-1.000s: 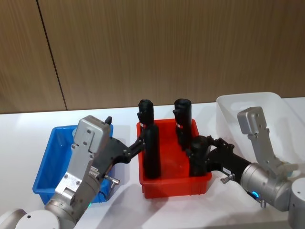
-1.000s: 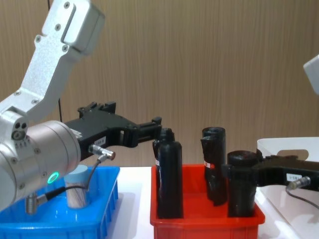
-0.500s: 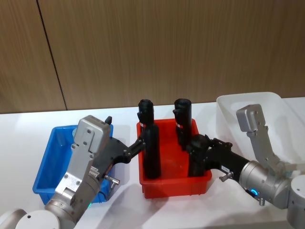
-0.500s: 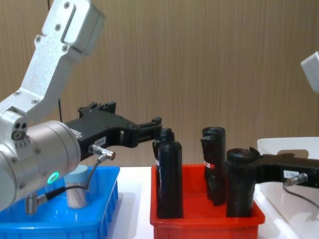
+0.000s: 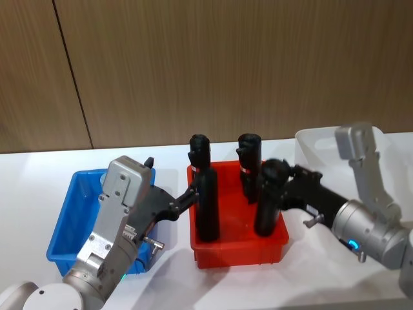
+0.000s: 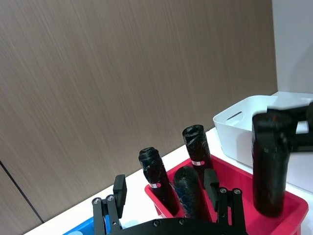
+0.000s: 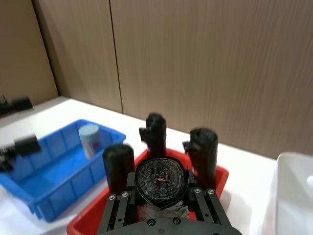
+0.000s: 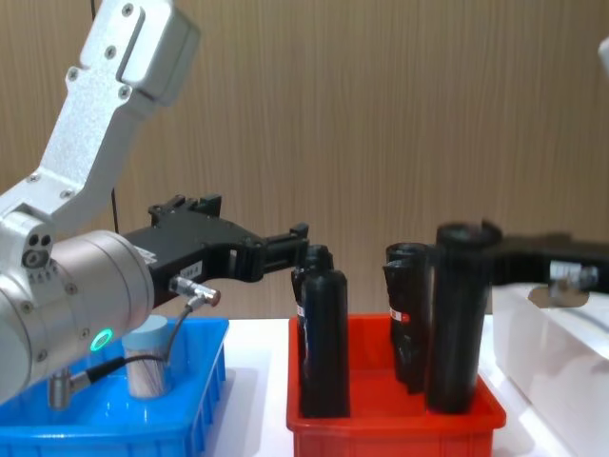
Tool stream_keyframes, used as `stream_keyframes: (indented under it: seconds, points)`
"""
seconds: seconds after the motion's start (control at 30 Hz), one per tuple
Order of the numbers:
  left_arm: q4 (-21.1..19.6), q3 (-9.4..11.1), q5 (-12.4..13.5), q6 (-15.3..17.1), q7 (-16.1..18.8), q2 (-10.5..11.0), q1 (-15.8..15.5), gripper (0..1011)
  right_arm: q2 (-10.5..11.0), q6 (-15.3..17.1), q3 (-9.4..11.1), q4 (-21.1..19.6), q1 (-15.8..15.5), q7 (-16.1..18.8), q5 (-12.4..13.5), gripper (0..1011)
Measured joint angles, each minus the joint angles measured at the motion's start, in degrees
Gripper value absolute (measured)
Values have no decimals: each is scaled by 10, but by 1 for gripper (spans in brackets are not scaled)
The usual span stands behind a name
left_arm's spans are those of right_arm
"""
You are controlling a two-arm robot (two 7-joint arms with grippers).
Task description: Pick the cotton swabs from the blue box and place them into the white box.
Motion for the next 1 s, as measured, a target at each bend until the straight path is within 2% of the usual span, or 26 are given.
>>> stream_keyframes:
  seconds: [0.33, 0.5, 0.73, 1.0]
  points:
    - [0, 0, 0, 0, 0, 0, 0, 1004, 17, 6, 19, -58, 2, -25, 13, 542]
    - [0, 0, 0, 0, 0, 0, 0, 1004, 26, 9, 31, -73, 7, -45, 13, 542]
    - [0, 0, 0, 0, 0, 0, 0, 1004, 37, 11, 46, -74, 18, -72, 4, 542]
    - [0, 0, 0, 0, 0, 0, 0, 1004, 45, 6, 58, -40, 39, -97, -15, 542]
